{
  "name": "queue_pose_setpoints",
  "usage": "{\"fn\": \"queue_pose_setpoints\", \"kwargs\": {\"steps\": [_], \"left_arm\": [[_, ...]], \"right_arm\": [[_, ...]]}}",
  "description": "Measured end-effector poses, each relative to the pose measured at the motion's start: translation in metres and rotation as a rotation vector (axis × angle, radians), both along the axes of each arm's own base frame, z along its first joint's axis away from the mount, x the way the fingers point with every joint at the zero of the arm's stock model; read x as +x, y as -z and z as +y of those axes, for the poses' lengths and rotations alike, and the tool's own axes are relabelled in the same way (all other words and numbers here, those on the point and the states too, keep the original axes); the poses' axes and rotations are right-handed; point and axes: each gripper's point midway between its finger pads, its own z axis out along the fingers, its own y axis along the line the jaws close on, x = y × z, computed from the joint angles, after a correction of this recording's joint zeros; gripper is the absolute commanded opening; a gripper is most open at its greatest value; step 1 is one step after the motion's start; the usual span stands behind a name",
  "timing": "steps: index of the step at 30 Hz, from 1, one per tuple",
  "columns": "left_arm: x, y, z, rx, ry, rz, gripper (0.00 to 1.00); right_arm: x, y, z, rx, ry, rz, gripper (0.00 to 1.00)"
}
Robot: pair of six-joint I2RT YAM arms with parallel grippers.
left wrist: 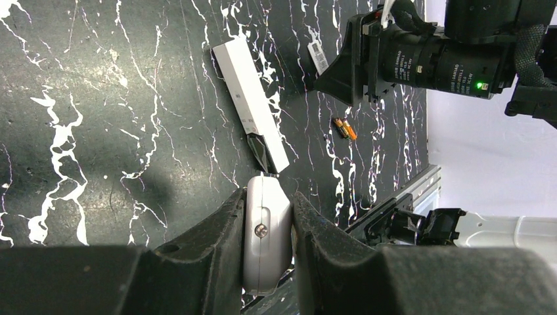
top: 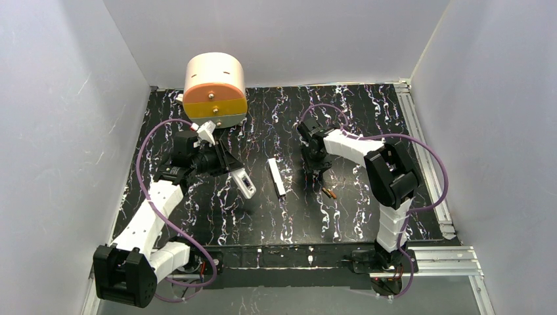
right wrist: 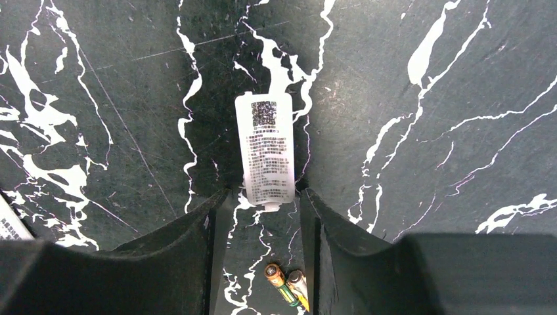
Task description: Load the batteries into the remote control
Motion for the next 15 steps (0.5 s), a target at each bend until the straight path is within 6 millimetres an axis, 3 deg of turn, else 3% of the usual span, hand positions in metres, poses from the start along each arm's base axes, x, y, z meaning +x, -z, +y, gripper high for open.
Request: {"fn": "queue_pose_setpoints", "kwargs": {"steps": [5, 12, 15], "left_arm": [[0.0004, -0.0004, -0.0005, -0.003, 0.002, -0.002, 0.00], [-0.0012, -0.0011, -0.0024, -0.012, 0.015, 0.001, 0.00], [-0.0018, -0.0003, -0.0036, -0.016, 0.022, 0.007, 0.00]], "right_arm": [[0.0003, 0.0006, 0.0002, 0.000, -0.005, 0.000, 0.45], [0.0013, 0.0011, 0.0013, 0.001, -0.026, 0.001, 0.47], [0.0014, 0.0012, 0.0012, 0.000, -0.027, 0.001, 0.42]]}}
